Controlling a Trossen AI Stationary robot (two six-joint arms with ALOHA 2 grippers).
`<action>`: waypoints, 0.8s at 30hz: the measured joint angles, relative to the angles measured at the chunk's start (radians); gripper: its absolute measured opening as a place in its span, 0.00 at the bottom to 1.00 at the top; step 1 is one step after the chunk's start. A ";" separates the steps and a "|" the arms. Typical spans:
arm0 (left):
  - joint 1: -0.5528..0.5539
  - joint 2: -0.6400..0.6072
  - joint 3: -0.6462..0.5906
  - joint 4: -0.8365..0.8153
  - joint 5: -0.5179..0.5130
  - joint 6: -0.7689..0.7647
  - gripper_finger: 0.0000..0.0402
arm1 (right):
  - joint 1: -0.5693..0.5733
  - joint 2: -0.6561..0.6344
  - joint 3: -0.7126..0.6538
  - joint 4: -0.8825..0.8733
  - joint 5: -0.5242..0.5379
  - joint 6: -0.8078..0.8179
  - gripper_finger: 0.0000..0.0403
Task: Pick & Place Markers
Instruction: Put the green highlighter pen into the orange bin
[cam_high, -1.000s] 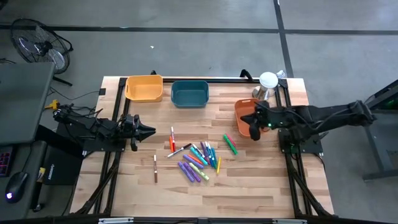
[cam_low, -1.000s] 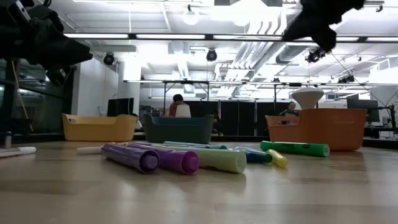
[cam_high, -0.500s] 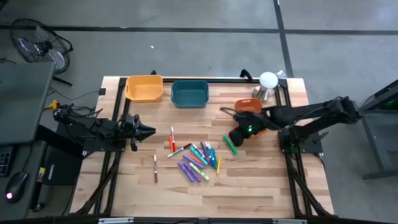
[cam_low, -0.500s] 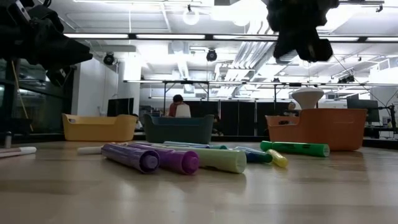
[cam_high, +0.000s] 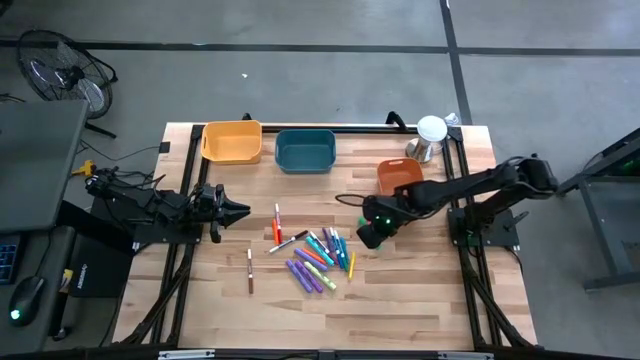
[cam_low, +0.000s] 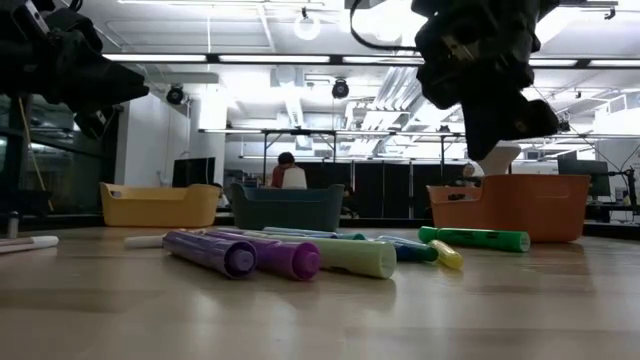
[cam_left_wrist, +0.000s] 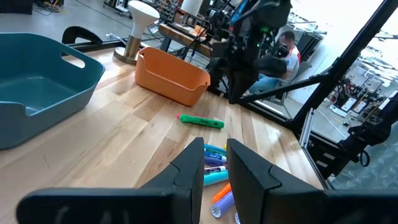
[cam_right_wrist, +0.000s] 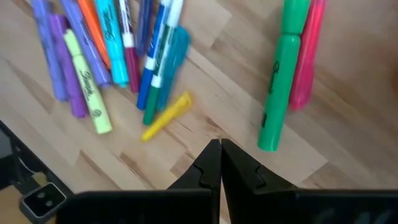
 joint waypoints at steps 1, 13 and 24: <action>0.000 0.000 0.000 0.000 0.000 0.000 0.17 | 0.002 0.006 0.000 0.003 -0.003 0.000 0.00; 0.000 0.000 0.000 0.000 0.000 0.000 0.17 | 0.023 0.029 0.117 -0.222 0.113 0.081 0.01; 0.000 0.000 0.000 0.000 0.000 0.000 0.17 | 0.093 0.171 0.230 -0.355 0.187 0.275 0.37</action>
